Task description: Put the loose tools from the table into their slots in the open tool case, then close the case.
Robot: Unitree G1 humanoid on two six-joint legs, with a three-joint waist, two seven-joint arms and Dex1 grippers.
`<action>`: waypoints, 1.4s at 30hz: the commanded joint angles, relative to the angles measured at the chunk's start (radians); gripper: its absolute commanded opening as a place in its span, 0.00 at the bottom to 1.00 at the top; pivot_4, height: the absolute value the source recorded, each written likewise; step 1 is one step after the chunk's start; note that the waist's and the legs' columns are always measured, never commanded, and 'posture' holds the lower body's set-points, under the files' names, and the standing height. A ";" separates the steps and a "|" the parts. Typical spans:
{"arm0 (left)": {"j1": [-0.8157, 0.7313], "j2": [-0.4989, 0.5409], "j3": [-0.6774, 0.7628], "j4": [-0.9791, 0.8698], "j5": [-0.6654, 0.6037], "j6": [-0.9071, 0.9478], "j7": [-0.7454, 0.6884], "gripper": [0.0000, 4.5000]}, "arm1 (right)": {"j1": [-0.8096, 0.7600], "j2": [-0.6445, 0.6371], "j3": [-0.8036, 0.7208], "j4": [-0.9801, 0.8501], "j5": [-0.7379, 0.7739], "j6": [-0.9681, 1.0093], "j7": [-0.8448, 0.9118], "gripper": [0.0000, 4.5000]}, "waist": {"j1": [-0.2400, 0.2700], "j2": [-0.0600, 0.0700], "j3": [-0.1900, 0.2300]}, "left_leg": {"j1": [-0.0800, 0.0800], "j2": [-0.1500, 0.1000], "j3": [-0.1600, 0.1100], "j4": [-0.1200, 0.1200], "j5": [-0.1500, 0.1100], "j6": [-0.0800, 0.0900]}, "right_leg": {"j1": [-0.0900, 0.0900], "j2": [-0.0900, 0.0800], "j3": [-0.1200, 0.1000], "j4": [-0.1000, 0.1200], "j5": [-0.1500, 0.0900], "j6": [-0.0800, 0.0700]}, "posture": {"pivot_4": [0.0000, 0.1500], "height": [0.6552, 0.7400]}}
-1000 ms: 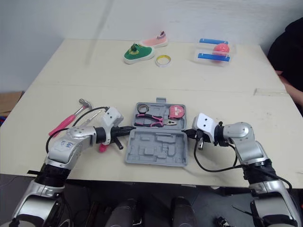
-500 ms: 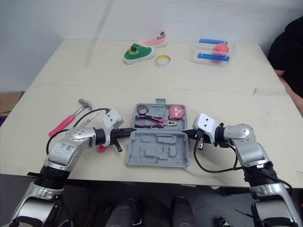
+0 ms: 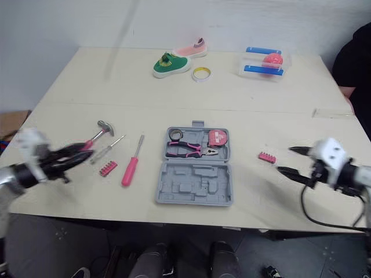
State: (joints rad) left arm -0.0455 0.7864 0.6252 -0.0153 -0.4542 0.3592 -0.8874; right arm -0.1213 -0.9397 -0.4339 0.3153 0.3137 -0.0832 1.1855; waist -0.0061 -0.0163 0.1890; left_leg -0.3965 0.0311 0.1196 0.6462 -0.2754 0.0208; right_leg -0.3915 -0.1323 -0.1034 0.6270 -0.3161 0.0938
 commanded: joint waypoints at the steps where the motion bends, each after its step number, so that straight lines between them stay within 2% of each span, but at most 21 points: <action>1: 0.063 0.017 0.162 0.180 0.010 -0.097 0.036 0.78 | 0.032 -0.045 -0.138 0.212 0.015 -0.153 -0.019 1.00 | 0.000 0.000 0.000 | 0.000 0.000 0.000 0.000 -0.003 0.005 | 0.000 0.000 0.000 0.000 0.000 0.000 | 1.00 1.00; 3: 0.095 0.026 0.219 0.291 0.024 -0.149 0.078 0.98 | 0.048 -0.080 -0.165 0.350 -0.004 -0.227 -0.038 1.00 | -0.002 0.000 0.000 | 0.001 0.000 0.001 0.000 -0.005 0.003 | 0.000 -0.001 0.001 -0.001 0.000 0.000 | 1.00 1.00; 6: 0.157 0.055 0.288 0.433 0.048 -0.225 0.123 0.99 | 0.085 -0.129 -0.209 0.553 -0.011 -0.371 -0.055 1.00 | -0.006 0.000 0.000 | 0.001 0.000 0.001 0.000 -0.008 -0.001 | -0.001 -0.002 0.002 -0.002 0.000 0.000 | 1.00 1.00; 9: 0.175 0.080 0.307 0.519 0.052 -0.279 0.152 0.99 | 0.073 -0.147 -0.228 0.646 0.029 -0.350 -0.039 1.00 | -0.011 0.000 0.000 | 0.001 0.001 0.001 0.000 -0.009 -0.002 | 0.000 -0.002 0.002 -0.002 0.000 -0.001 | 1.00 1.00; 12: 0.184 0.092 0.302 0.550 0.048 -0.300 0.157 0.99 | 0.058 -0.147 -0.229 0.680 0.027 -0.405 -0.054 1.00 | -0.021 0.000 0.000 | 0.006 0.001 0.000 -0.001 -0.009 -0.003 | 0.001 -0.003 0.004 -0.002 0.000 -0.001 | 1.00 1.00; 17: 0.189 0.074 0.259 0.440 0.008 -0.270 0.114 0.99 | -0.025 -0.067 -0.160 0.643 0.052 -0.400 0.052 1.00 | -0.032 -0.001 0.000 | 0.007 0.001 0.002 -0.006 -0.009 -0.004 | 0.001 -0.003 0.012 -0.003 -0.001 -0.002 | 1.00 1.00; 20: 0.181 0.071 0.238 0.356 -0.026 -0.219 0.101 0.99 | -0.072 -0.006 -0.119 0.564 0.087 -0.356 0.105 1.00 | -0.039 -0.002 -0.001 | 0.007 0.001 0.002 -0.009 -0.008 -0.006 | 0.001 -0.002 0.011 -0.003 -0.001 -0.002 | 1.00 1.00; 22: 0.187 0.072 0.224 0.290 -0.047 -0.177 0.089 0.99 | -0.072 0.051 -0.110 0.421 0.181 -0.206 0.135 1.00 | -0.040 -0.002 -0.001 | 0.007 0.001 0.003 -0.010 -0.008 -0.006 | 0.000 -0.002 0.011 -0.002 -0.001 -0.002 | 1.00 1.00; 24: 0.209 0.068 0.210 0.173 -0.122 -0.023 0.088 0.99 | -0.058 0.109 -0.085 0.215 0.282 -0.056 0.140 1.00 | -0.041 -0.001 -0.001 | 0.007 0.001 0.004 -0.010 -0.007 -0.005 | 0.000 -0.002 0.011 -0.001 -0.001 -0.002 | 1.00 1.00; 29: 0.265 0.059 0.128 -0.115 -0.233 0.270 0.141 0.99 | -0.009 0.218 -0.019 -0.146 0.363 0.045 0.099 1.00 | -0.033 -0.001 -0.001 | 0.007 0.001 0.003 -0.010 -0.006 -0.005 | 0.001 -0.002 0.012 0.000 -0.001 -0.002 | 1.00 1.00; 31: 0.255 0.059 0.120 -0.159 -0.253 0.338 0.179 0.99 | 0.009 0.232 -0.001 -0.217 0.374 0.071 0.098 1.00 | -0.024 -0.001 -0.001 | 0.007 0.001 0.003 -0.011 -0.006 -0.006 | 0.000 -0.002 0.012 0.000 -0.001 -0.002 | 1.00 1.00; 34: 0.206 0.058 0.080 -0.226 -0.278 0.412 0.233 0.99 | 0.008 0.280 0.066 -0.306 0.332 -0.039 0.154 1.00 | -0.018 -0.001 -0.001 | 0.007 0.001 0.003 -0.011 -0.006 -0.006 | 0.000 -0.002 0.012 0.000 -0.001 -0.002 | 1.00 1.00; 41: 0.060 0.094 -0.055 -0.188 -0.201 0.454 0.305 0.99 | 0.000 0.305 0.113 -0.384 0.323 -0.017 0.095 1.00 | -0.016 -0.001 -0.001 | 0.007 0.000 0.003 -0.010 -0.005 -0.006 | 0.000 -0.002 0.012 0.000 -0.001 -0.002 | 1.00 1.00; 42: 0.024 0.112 -0.108 -0.152 -0.153 0.435 0.313 0.99 | -0.003 0.306 0.119 -0.394 0.321 -0.014 0.087 1.00 | -0.016 -0.001 -0.001 | 0.007 0.000 0.003 -0.010 -0.005 -0.006 | 0.000 -0.002 0.012 0.000 -0.001 -0.002 | 1.00 1.00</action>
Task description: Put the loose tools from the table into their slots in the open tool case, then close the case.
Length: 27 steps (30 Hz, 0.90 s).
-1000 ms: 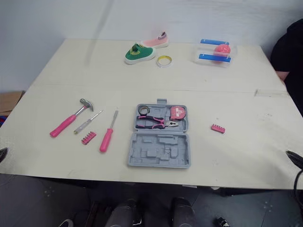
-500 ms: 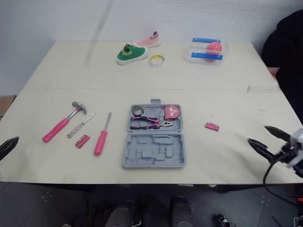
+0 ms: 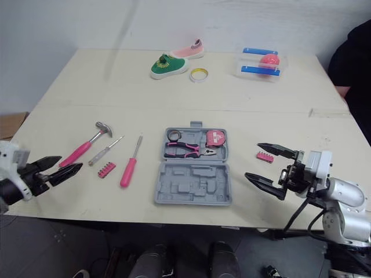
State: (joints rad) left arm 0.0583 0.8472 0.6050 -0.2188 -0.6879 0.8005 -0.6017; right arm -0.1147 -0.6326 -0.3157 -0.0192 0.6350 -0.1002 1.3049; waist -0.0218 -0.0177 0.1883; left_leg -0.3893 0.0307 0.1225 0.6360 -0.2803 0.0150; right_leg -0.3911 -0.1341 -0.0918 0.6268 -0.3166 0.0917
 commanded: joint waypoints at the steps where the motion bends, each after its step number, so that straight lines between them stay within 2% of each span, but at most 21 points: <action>1: -0.106 0.064 -0.126 0.078 0.117 -0.021 0.032 0.99 | -0.011 -0.001 0.005 -0.067 -0.001 0.006 -0.040 1.00 | -0.001 0.000 0.000 | 0.000 0.000 0.000 0.000 0.002 -0.004 | 0.000 0.000 0.000 0.000 0.000 0.000 | 1.00 1.00; 5: -0.255 0.077 -0.247 0.211 0.195 -0.065 0.009 0.99 | -0.018 -0.007 0.031 -0.099 -0.018 0.017 -0.060 1.00 | -0.004 0.000 0.000 | 0.000 0.000 0.001 -0.001 0.005 -0.007 | -0.001 0.002 -0.001 0.000 0.000 0.000 | 1.00 1.00; 9: -0.353 0.083 -0.361 0.304 0.266 -0.114 -0.057 0.72 | -0.017 -0.014 0.040 -0.118 -0.014 0.041 -0.079 1.00 | -0.004 0.000 0.000 | 0.000 0.000 0.001 -0.002 0.007 -0.003 | -0.002 0.002 -0.002 0.000 0.000 0.000 | 1.00 1.00; 17: -0.519 0.028 -0.503 0.475 0.380 -0.151 -0.077 0.72 | -0.053 0.009 0.056 -0.167 0.006 0.020 -0.073 1.00 | -0.002 0.000 0.000 | -0.001 0.000 0.002 -0.001 0.009 0.000 | -0.002 0.002 -0.009 0.001 0.000 0.000 | 1.00 1.00; 26: -0.625 -0.017 -0.605 0.642 0.482 -0.158 -0.119 0.72 | -0.077 -0.021 0.099 -0.193 -0.013 0.027 -0.019 1.00 | 0.009 -0.001 0.000 | -0.001 -0.001 0.001 0.002 0.010 0.001 | -0.001 0.002 -0.009 0.004 0.000 0.000 | 1.00 1.00; 27: -0.625 -0.013 -0.609 0.650 0.483 -0.146 -0.136 0.63 | -0.079 -0.021 0.094 -0.199 -0.013 0.032 -0.033 1.00 | 0.014 -0.001 0.000 | -0.001 -0.001 0.001 0.002 0.010 0.001 | -0.001 0.002 -0.009 0.004 0.000 0.001 | 1.00 1.00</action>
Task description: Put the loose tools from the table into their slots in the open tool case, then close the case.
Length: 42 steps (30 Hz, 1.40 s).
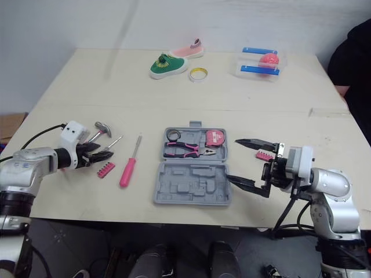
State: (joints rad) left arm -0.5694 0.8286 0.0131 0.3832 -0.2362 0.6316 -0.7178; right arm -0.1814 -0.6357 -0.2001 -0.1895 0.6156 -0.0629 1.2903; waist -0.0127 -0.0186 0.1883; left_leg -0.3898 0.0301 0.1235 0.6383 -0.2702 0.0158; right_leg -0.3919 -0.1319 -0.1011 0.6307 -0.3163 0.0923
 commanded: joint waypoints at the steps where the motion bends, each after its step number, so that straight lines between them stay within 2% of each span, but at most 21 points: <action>1: 0.003 0.008 -0.020 0.054 0.032 0.031 -0.032 0.59 | -0.013 -0.018 -0.025 -0.033 0.007 -0.001 -0.027 1.00 | 0.007 0.000 0.000 | 0.000 0.000 0.000 0.001 0.000 0.000 | 0.000 0.000 0.000 0.001 0.000 0.000 | 1.00 1.00; 2: 0.017 0.023 -0.040 0.054 0.038 0.045 -0.067 0.53 | -0.011 -0.022 -0.028 -0.040 0.005 0.003 -0.036 1.00 | 0.007 0.000 0.000 | 0.000 0.000 0.000 0.001 0.000 0.000 | 0.000 0.000 0.000 0.001 0.000 0.000 | 1.00 1.00; 4: 0.040 0.041 -0.052 0.052 0.052 0.048 -0.088 0.30 | -0.006 -0.037 -0.030 -0.051 -0.006 0.006 -0.047 1.00 | 0.005 0.000 0.000 | 0.000 0.001 0.000 0.001 -0.001 0.000 | 0.000 0.000 0.001 0.000 0.000 0.000 | 1.00 1.00; 7: 0.051 0.046 -0.031 0.039 0.040 0.063 -0.094 0.03 | -0.012 -0.052 -0.039 -0.061 -0.005 0.018 -0.079 1.00 | 0.005 0.000 0.000 | 0.000 0.001 0.001 0.000 -0.001 -0.001 | 0.000 0.000 0.001 0.000 0.000 0.000 | 1.00 1.00; 8: 0.049 0.039 -0.010 0.044 0.035 0.044 -0.083 0.01 | -0.020 -0.055 -0.035 -0.064 -0.005 0.027 -0.090 1.00 | 0.005 0.000 0.000 | 0.000 0.001 0.001 0.000 -0.001 -0.001 | 0.000 0.000 0.001 0.000 0.000 0.000 | 1.00 1.00; 13: 0.023 0.017 0.058 0.014 0.017 -0.061 -0.069 0.01 | -0.032 -0.056 -0.023 -0.060 -0.013 0.038 -0.112 1.00 | 0.009 0.000 0.000 | 0.000 0.001 0.000 0.000 -0.001 0.000 | 0.000 0.000 0.000 0.000 0.000 0.000 | 1.00 1.00; 16: 0.004 0.023 0.088 -0.148 -0.036 -0.094 -0.121 0.01 | -0.025 -0.064 -0.038 -0.035 -0.034 0.025 -0.118 1.00 | 0.012 -0.003 0.001 | -0.001 0.001 0.000 0.001 -0.001 0.000 | -0.001 0.000 0.000 0.000 0.000 0.000 | 1.00 1.00; 19: -0.009 -0.029 0.108 -0.326 -0.143 -0.039 -0.158 0.01 | 0.018 -0.092 -0.081 0.012 -0.045 0.026 -0.118 1.00 | 0.027 -0.003 0.002 | -0.008 0.001 -0.005 0.007 -0.002 0.001 | -0.001 -0.002 -0.002 -0.001 0.000 0.000 | 1.00 1.00; 23: -0.042 -0.044 0.010 -0.533 -0.181 0.001 -0.229 0.01 | 0.070 -0.122 -0.123 0.048 -0.045 -0.006 -0.074 1.00 | 0.028 -0.003 0.002 | -0.011 -0.001 -0.003 0.012 -0.004 0.005 | -0.001 0.000 -0.003 -0.002 0.003 0.005 | 1.00 1.00; 27: -0.147 -0.115 -0.159 -0.632 -0.196 0.112 -0.267 0.01 | 0.088 -0.160 -0.129 0.083 -0.033 0.017 -0.038 1.00 | 0.031 -0.003 0.002 | -0.012 -0.002 -0.002 0.014 -0.004 0.008 | -0.001 0.002 -0.002 -0.004 0.004 0.007 | 1.00 1.00; 29: -0.179 -0.120 -0.236 -0.646 -0.172 0.150 -0.289 0.01 | 0.083 -0.166 -0.125 0.099 -0.037 0.002 -0.018 1.00 | 0.030 -0.003 0.002 | -0.012 -0.002 -0.002 0.015 -0.004 0.008 | 0.000 0.002 -0.002 -0.003 0.004 0.007 | 1.00 1.00; 35: -0.304 -0.176 -0.488 -0.540 0.060 0.076 -0.273 0.01 | 0.122 -0.188 -0.124 0.087 -0.014 0.088 0.001 1.00 | 0.032 -0.003 0.002 | -0.011 -0.001 -0.003 0.015 -0.003 0.007 | -0.001 0.006 -0.002 -0.003 0.004 0.007 | 1.00 1.00; 42: -0.360 -0.243 -0.569 -0.470 0.170 0.045 -0.284 0.01 | 0.179 -0.164 -0.146 0.027 0.001 0.094 -0.030 1.00 | 0.037 -0.003 0.002 | -0.014 -0.001 -0.003 0.019 -0.004 0.010 | -0.001 0.004 -0.002 -0.003 0.004 0.007 | 1.00 1.00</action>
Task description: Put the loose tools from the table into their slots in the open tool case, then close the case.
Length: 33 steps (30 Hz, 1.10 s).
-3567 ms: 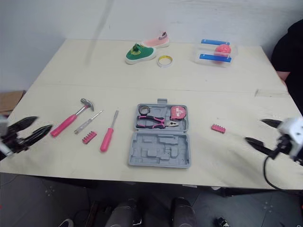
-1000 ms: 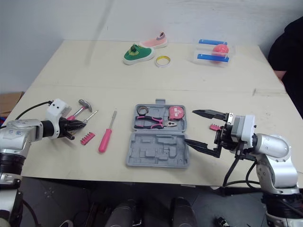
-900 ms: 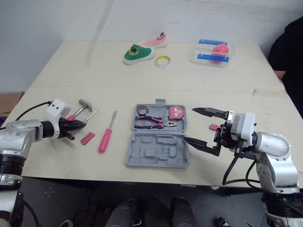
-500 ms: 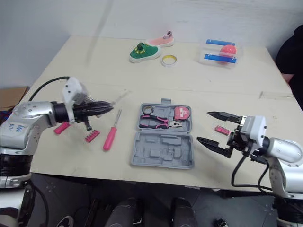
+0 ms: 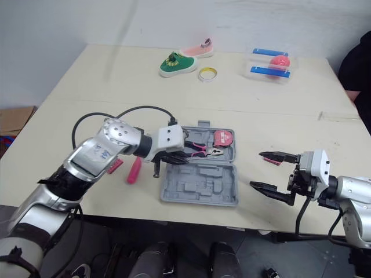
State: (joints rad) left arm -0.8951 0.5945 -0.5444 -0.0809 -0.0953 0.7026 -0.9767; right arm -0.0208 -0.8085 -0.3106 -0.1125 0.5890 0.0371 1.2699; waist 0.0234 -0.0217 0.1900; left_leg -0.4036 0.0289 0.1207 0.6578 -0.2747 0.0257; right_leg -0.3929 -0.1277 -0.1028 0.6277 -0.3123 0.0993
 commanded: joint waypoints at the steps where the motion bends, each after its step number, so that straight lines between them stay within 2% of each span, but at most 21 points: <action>1: -0.040 -0.012 -0.020 -0.002 0.043 -0.038 -0.031 0.01 | 0.027 0.013 -0.038 -0.059 0.028 -0.007 -0.013 1.00 | 0.000 0.000 0.000 | 0.000 0.000 0.000 0.001 0.000 0.000 | 0.000 0.000 0.000 0.000 0.000 0.000 | 1.00 1.00; 17: -0.068 -0.096 -0.098 0.080 0.211 -0.145 -0.085 0.01 | 0.069 0.040 -0.050 -0.105 0.021 -0.026 -0.056 1.00 | 0.001 0.000 0.000 | -0.001 -0.001 -0.001 0.004 -0.001 0.002 | 0.001 -0.001 -0.001 0.001 0.000 0.000 | 1.00 1.00; 22: -0.071 -0.093 -0.112 0.091 0.265 -0.145 -0.097 0.01 | 0.076 0.039 -0.050 -0.127 0.025 -0.017 -0.076 1.00 | 0.000 0.000 0.000 | -0.002 0.000 -0.001 0.005 -0.002 0.003 | 0.001 -0.002 -0.001 0.001 0.000 0.000 | 1.00 1.00; 33: -0.060 -0.109 -0.099 0.122 0.303 -0.155 -0.111 0.01 | 0.063 0.034 -0.039 -0.139 0.028 -0.003 -0.091 1.00 | 0.001 0.000 0.000 | -0.001 0.000 -0.001 0.006 -0.002 0.003 | 0.001 -0.002 -0.001 0.001 0.000 0.000 | 1.00 1.00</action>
State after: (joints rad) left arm -0.9464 0.4747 -0.6430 0.0436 0.1735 0.5426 -1.0808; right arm 0.0488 -0.7709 -0.3231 -0.2299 0.5959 0.0388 1.1810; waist 0.0241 -0.0216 0.1899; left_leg -0.4050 0.0287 0.1196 0.6635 -0.2767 0.0290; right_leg -0.3916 -0.1298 -0.1036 0.6291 -0.3120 0.0998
